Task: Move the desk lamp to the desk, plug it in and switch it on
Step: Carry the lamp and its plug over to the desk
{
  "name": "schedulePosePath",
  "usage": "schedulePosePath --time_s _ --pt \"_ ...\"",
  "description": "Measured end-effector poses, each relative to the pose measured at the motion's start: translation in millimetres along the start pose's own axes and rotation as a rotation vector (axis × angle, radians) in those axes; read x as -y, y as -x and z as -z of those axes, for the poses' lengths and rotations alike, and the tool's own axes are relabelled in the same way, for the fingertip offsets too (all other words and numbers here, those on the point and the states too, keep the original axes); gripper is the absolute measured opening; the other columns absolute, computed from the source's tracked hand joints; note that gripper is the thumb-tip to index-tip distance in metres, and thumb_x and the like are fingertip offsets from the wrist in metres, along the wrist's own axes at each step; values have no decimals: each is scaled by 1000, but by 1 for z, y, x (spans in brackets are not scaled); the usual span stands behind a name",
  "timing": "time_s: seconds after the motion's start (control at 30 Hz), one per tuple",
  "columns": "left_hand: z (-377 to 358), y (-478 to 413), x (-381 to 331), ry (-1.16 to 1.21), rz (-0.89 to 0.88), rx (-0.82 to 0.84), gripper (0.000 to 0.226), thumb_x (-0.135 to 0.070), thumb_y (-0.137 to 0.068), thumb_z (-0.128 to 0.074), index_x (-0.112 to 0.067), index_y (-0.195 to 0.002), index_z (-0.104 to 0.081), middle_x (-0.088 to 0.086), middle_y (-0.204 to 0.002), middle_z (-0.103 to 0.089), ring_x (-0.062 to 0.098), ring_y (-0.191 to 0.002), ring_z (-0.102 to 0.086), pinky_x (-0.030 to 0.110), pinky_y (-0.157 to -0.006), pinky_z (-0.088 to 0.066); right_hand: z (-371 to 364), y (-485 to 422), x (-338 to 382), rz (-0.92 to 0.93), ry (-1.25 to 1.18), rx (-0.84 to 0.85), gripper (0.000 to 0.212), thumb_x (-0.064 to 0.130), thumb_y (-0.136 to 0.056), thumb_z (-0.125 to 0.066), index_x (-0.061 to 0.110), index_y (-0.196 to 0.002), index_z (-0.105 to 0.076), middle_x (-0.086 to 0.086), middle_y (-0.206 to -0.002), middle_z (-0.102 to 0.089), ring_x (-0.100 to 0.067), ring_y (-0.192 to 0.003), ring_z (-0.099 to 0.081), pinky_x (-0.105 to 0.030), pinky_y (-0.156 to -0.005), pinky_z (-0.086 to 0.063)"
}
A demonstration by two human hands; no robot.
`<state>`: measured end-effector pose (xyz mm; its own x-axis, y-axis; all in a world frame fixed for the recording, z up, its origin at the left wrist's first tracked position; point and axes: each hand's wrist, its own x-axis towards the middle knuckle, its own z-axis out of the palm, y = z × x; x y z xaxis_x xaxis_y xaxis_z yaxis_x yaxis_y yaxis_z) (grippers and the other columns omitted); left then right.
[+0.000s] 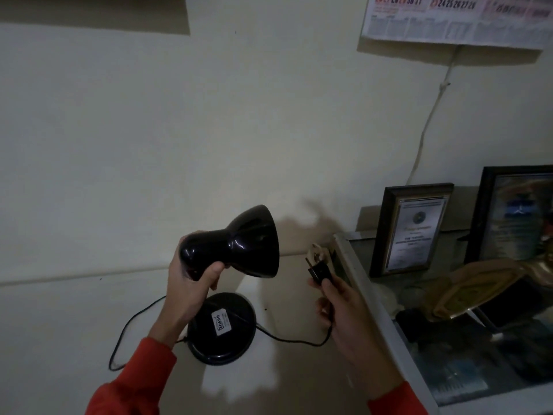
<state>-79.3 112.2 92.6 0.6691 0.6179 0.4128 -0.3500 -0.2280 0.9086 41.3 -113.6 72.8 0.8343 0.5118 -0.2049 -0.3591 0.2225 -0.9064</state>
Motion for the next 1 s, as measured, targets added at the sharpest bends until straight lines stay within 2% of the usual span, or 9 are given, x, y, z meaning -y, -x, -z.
schedulePosePath --time_s 0.1,0.23,0.33,0.47,0.57,0.67,0.77,0.9,1.0 --pt "-10 1 -5 -5 -17 -81 40 -36 -70 -69 -20 -103 -54 16 -71 -60 11 -42 -49 20 -39 -42 -1 3 7 59 -38 -3 21 10 -96 -48 13 -103 -68 -5 -91 -74 -4 -41 -50 -15 -32 -33" --pt "-27 -2 -17 1 -44 -107 56 -36 -72 -67 4 -107 -48 8 -68 -66 10 -40 -49 19 -39 -42 1 11 25 161 -32 -23 23 13 -96 -50 22 -106 -68 -8 -93 -75 -4 -40 -49 -14 -33 -31" --pt "-41 -1 -32 -27 -76 -113 59 -35 -70 -67 8 -106 -48 29 -79 -60 9 -42 -51 19 -40 -44 5 25 42 241 -15 -57 20 17 -92 -55 29 -105 -64 -8 -91 -77 -5 -41 -50 -16 -33 -33" --pt "-63 8 -60 -43 -120 -108 60 -41 -69 -71 1 -106 -49 31 -87 -60 5 -47 -54 17 -40 -44 16 55 67 354 36 -101 28 22 -86 -62 24 -114 -61 -7 -93 -75 -5 -45 -53 -16 -36 -38" --pt "-81 20 -84 -44 -134 -95 52 -39 -68 -72 -9 -105 -50 28 -87 -61 5 -46 -55 16 -40 -44 29 82 83 407 50 -109 38 32 -70 -71 33 -107 -64 -5 -92 -74 -4 -48 -55 -16 -39 -41" --pt "-99 38 -105 -52 -130 -97 53 -38 -66 -69 -8 -105 -50 26 -86 -62 7 -45 -55 15 -39 -43 48 111 97 475 126 -143 29 20 -82 -66 37 -105 -64 -4 -91 -74 -5 -47 -54 -15 -40 -42" --pt "-117 63 -124 -46 -126 -86 59 -40 -65 -67 -3 -108 -49 25 -83 -62 6 -42 -52 15 -39 -42 69 145 106 502 187 -197 30 28 -79 -65 38 -108 -64 -3 -94 -75 -7 -50 -57 -15 -42 -44" --pt "-135 103 -140 -42 -126 -15 64 -40 -66 -66 7 -106 -50 28 -83 -61 7 -43 -53 17 -39 -44 96 191 106 480 132 -271 33 9 -89 -59 37 -106 -65 -4 -95 -76 -7 -49 -54 -16 -42 -44" --pt "-150 133 -150 -60 -105 40 62 -41 -65 -67 2 -108 -52 27 -90 -62 9 -50 -57 17 -44 -47 111 232 101 480 124 -360 34 9 -88 -59 37 -106 -65 0 -93 -77 -5 -53 -59 -16 -45 -48"
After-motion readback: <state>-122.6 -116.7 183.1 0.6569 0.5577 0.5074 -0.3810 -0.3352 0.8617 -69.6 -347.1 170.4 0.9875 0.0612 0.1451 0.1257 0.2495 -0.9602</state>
